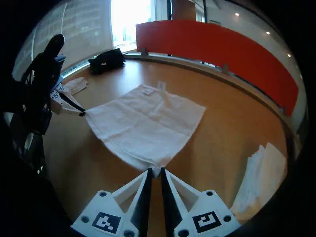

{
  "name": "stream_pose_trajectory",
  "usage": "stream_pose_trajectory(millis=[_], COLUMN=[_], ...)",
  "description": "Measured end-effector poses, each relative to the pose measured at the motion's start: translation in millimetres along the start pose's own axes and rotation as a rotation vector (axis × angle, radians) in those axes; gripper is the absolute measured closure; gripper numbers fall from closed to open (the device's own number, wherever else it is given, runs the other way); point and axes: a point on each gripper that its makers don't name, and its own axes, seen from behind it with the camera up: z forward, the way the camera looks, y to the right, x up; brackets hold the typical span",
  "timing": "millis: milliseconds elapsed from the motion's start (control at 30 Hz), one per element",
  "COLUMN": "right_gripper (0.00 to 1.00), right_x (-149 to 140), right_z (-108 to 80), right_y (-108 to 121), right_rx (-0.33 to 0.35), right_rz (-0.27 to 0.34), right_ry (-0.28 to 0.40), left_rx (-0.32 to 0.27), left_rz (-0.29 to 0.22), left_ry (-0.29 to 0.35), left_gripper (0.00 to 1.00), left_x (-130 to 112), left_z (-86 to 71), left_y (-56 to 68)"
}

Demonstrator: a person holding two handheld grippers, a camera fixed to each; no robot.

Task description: Fold towel

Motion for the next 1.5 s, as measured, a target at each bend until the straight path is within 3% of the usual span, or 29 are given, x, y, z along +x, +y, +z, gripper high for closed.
stream_pose_trajectory(millis=[567,800,1167,1500], right_gripper=[0.84,0.84,0.84,0.84], right_x=[35,38,38,40], right_z=[-48.9,-64.9,-76.9,-71.1], right_y=[-14,-21,-22,-18], right_rx=[0.011,0.022,0.031,0.026], right_rz=[0.025,0.036,0.024,0.022], right_ry=[0.046,0.041,0.029,0.020], left_rx=[-0.040,-0.045,-0.071,-0.073], left_rz=[-0.116,-0.127,-0.161,-0.174], left_ry=[0.031,0.028,0.019,0.021], left_gripper=[0.90,0.90,0.90,0.90], left_x=[23,23,17,20], left_z=[-57.3,-74.2,-88.0,-81.6], left_y=[17.5,22.3,34.2,32.9])
